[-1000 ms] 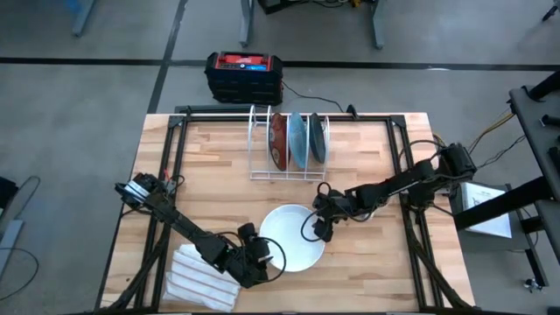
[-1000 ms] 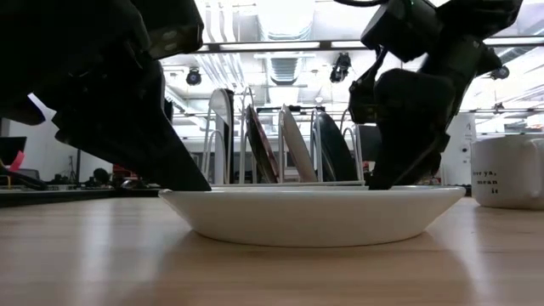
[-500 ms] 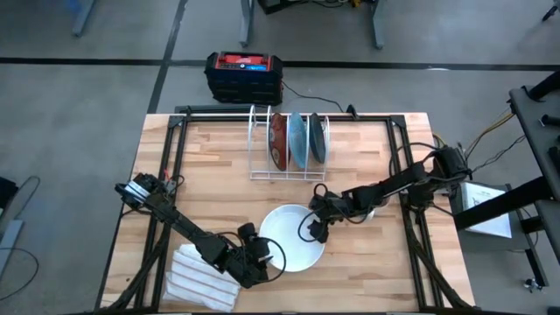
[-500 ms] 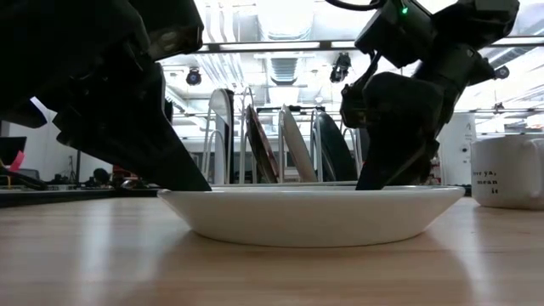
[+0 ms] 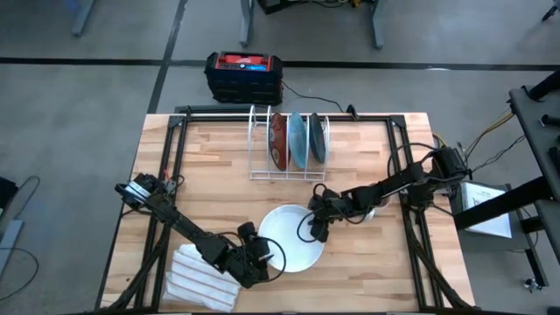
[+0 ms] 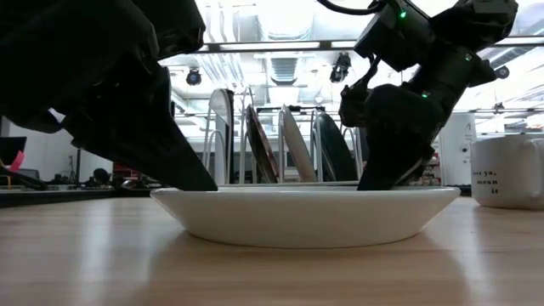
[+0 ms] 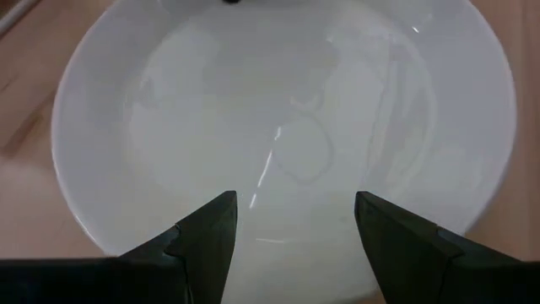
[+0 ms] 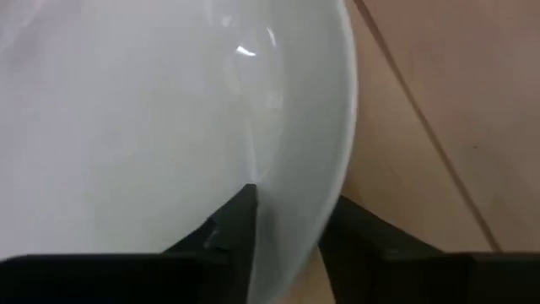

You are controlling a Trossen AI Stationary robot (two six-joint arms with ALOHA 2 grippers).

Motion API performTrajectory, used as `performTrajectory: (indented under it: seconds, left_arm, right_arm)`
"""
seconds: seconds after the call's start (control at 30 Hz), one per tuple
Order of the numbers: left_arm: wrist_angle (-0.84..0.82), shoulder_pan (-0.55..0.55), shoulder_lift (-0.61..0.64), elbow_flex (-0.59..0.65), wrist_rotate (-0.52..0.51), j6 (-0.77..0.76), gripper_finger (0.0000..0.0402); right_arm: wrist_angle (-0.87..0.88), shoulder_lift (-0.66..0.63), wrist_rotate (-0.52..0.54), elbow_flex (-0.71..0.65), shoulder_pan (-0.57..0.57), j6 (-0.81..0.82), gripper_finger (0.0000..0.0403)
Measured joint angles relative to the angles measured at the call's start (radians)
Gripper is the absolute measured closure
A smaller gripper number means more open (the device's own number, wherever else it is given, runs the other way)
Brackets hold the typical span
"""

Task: Sort dishes
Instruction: Put the white plate in the dish rack

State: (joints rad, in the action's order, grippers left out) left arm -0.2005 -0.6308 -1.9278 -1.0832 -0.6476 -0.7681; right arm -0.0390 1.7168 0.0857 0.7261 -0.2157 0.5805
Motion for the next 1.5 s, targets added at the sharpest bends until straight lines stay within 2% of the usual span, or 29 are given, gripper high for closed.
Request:
performTrajectory:
  seconds: [0.2, 0.43, 0.6, 0.87, 1.07, 1.27, 1.5]
  left_arm:
    - [0.002, 0.000, 0.014, 0.000, -0.038, 0.007, 0.0171]
    - [0.004, 0.000, 0.046, 0.000, -0.051, 0.037, 0.0171]
    - [0.002, 0.000, 0.081, 0.000, -0.058, 0.076, 0.0171]
    - [-0.053, -0.005, 0.189, 0.000, -0.213, 0.085, 0.0171]
    - [-0.064, -0.006, 0.265, 0.000, -0.306, 0.101, 0.0171]
    - [-0.067, -0.004, 0.284, -0.001, -0.316, 0.104, 0.0171]
    - [-0.076, -0.003, 0.292, -0.001, -0.385, 0.094, 0.0171]
  right_arm:
    - [-0.014, -0.001, 0.046, 0.004, 0.003, 0.017, 0.0373]
    - [-0.014, -0.002, 0.057, 0.003, 0.009, -0.009, 0.0376]
    - [-0.014, -0.017, 0.115, 0.003, 0.010, -0.074, 0.0376]
    - [-0.001, -0.108, 0.210, 0.000, 0.009, -0.255, 0.0376]
    - [0.004, -0.198, 0.326, -0.001, -0.012, -0.409, 0.0379]
    - [-0.067, -0.270, 0.480, -0.001, -0.073, -0.638, 0.0392]
    - [-0.176, -0.312, 0.550, -0.001, -0.146, -0.883, 0.0398]
